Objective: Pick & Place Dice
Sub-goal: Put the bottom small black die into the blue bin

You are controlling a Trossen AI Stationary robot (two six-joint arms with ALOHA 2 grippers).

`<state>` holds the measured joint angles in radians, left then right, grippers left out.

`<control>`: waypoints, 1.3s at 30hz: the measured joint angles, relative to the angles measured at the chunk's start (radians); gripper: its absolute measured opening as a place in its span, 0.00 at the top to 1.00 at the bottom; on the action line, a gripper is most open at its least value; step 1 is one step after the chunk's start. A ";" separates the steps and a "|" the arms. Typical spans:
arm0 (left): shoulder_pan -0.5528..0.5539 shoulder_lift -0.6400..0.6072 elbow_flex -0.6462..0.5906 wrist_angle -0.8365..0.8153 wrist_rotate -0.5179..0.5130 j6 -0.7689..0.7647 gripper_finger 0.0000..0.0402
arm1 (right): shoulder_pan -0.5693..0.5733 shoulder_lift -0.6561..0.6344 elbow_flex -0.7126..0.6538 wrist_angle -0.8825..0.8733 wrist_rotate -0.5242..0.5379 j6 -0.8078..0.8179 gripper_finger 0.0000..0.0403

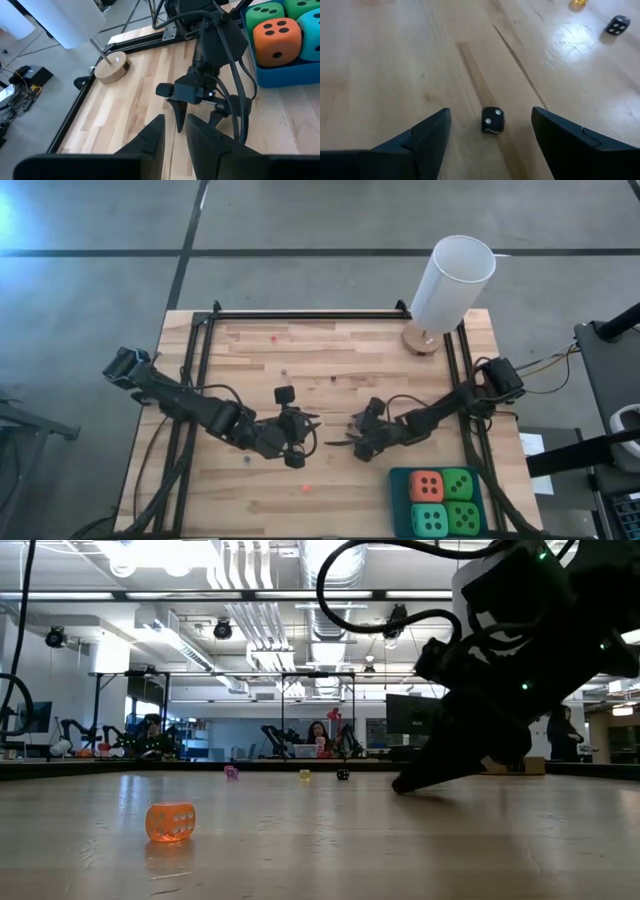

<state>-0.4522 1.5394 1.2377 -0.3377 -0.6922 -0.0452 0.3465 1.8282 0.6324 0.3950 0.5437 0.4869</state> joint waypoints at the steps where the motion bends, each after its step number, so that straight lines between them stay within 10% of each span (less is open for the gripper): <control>1: 0.000 0.000 0.000 0.000 0.000 0.000 0.80 | -0.001 0.005 0.000 0.008 0.001 0.001 0.33; 26: 0.000 0.000 0.000 -0.004 0.000 -0.010 0.80 | -0.006 0.005 -0.001 0.008 -0.021 -0.020 0.84; 39: 0.000 0.001 0.000 -0.004 0.000 -0.010 0.80 | 0.013 -0.070 -0.004 -0.009 -0.018 -0.066 0.87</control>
<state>-0.4526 1.5406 1.2377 -0.3420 -0.6922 -0.0551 0.3592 1.7580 0.6281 0.3856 0.5255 0.4208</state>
